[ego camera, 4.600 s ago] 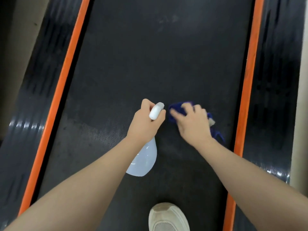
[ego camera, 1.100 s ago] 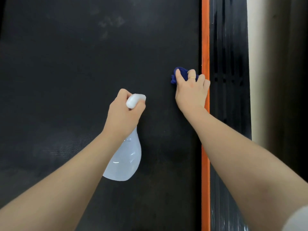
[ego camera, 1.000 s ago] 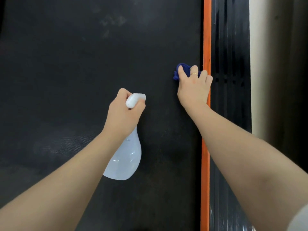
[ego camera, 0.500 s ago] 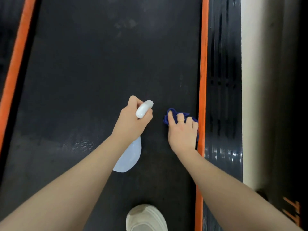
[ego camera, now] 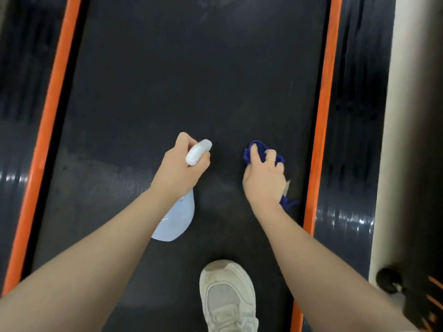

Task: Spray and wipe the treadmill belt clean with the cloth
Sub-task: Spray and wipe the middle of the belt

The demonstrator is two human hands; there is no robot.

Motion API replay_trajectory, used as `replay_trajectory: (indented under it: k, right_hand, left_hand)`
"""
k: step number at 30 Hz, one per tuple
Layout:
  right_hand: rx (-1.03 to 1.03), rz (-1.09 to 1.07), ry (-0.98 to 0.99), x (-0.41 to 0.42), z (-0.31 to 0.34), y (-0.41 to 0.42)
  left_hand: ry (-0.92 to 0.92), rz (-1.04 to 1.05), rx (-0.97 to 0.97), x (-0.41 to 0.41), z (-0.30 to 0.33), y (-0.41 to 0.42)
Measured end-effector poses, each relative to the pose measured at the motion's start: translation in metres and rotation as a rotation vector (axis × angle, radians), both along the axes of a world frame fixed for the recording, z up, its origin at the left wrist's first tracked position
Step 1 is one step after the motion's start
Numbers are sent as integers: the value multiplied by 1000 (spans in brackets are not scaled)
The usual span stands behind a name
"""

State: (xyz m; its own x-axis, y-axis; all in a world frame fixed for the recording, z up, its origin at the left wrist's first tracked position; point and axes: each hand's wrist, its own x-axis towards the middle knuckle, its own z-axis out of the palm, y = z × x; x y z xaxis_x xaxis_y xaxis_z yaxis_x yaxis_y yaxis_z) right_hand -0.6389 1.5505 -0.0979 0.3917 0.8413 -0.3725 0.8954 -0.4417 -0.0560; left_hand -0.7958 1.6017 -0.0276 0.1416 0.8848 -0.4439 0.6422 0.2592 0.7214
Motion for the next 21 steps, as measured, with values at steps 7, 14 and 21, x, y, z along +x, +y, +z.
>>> replay_trajectory:
  k: [7, 14, 21]
  right_hand:
    - [52, 731, 201, -97, -3, 13]
    - [-23, 258, 45, -138, -1, 26]
    - [-142, 415, 590, -230, 32, 18]
  left_hand:
    - [54, 217, -75, -69, -8, -17]
    - [6, 504, 28, -164, 2, -33]
    - [32, 769, 38, -259, 31, -41]
